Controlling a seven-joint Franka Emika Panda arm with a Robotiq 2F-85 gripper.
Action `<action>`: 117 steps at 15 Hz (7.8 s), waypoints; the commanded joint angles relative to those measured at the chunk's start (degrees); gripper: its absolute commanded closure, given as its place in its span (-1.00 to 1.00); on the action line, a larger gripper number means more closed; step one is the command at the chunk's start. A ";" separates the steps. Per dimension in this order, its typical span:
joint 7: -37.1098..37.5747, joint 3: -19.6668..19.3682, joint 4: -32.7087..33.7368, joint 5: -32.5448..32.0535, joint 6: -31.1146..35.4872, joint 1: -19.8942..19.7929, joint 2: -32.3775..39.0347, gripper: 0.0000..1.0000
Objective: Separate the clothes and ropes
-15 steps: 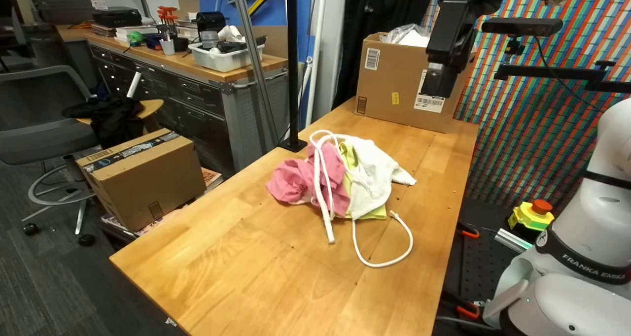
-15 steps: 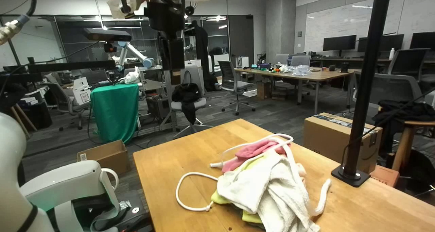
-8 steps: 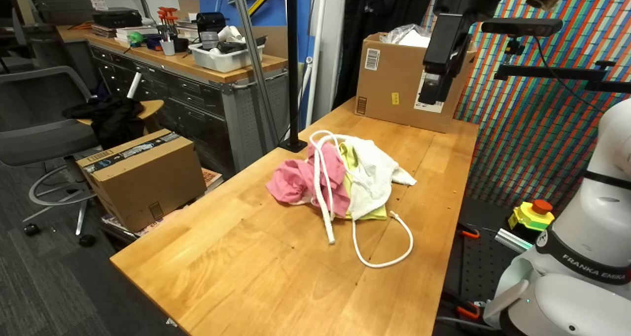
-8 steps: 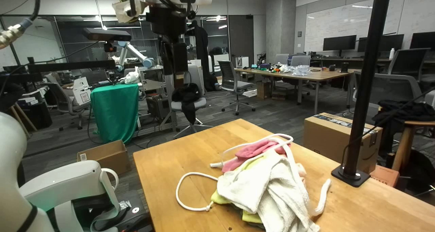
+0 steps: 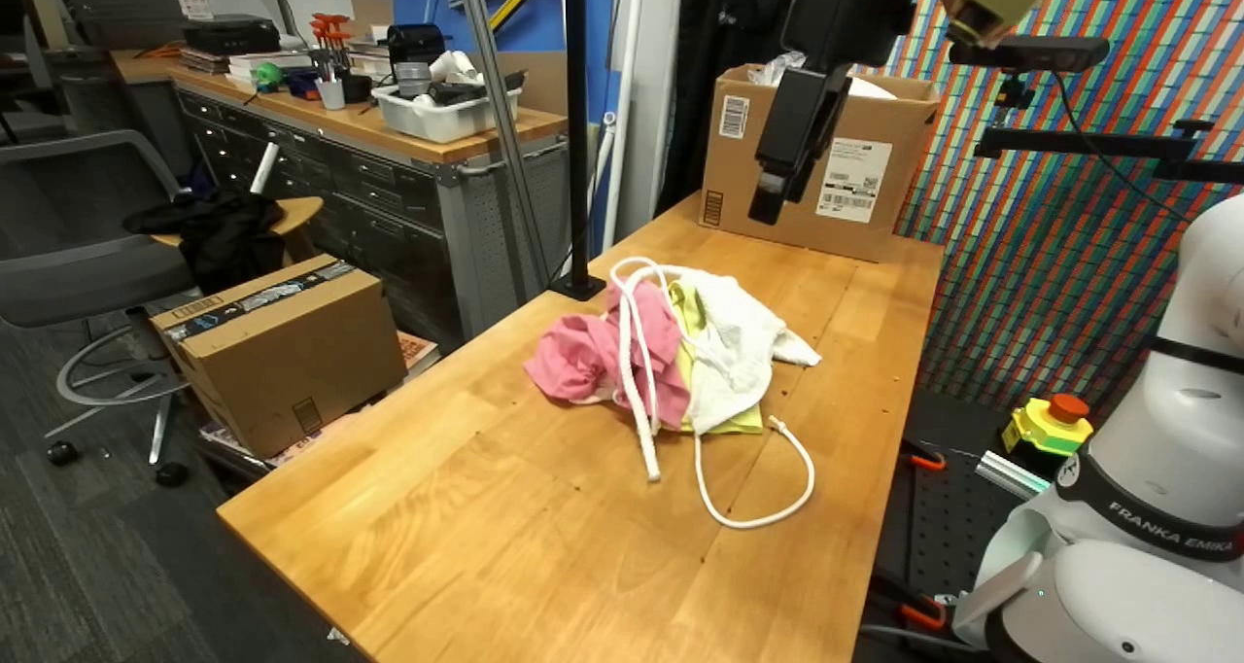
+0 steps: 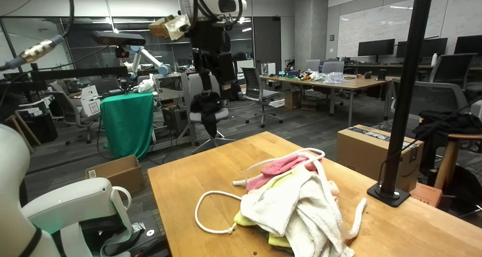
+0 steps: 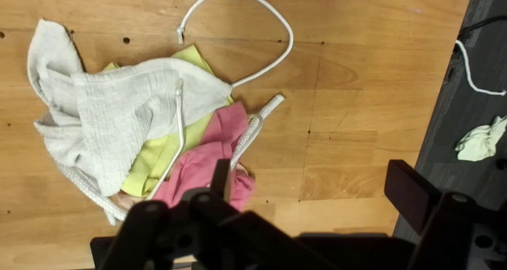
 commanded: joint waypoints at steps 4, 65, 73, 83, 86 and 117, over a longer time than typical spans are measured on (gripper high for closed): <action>0.51 1.93 1.45 -6.70 13.61 -0.97 8.62 -1.00; 34.89 -5.95 20.16 -15.11 30.42 -0.04 48.87 -1.00; 34.18 -6.19 19.82 -13.03 30.34 -0.08 49.13 -1.00; 34.33 -6.44 19.32 -12.32 30.95 0.93 51.86 -1.00; 34.03 -6.44 19.41 -11.87 30.87 0.94 52.10 -1.00; 26.42 -5.45 18.19 -7.95 30.73 0.74 46.86 0.85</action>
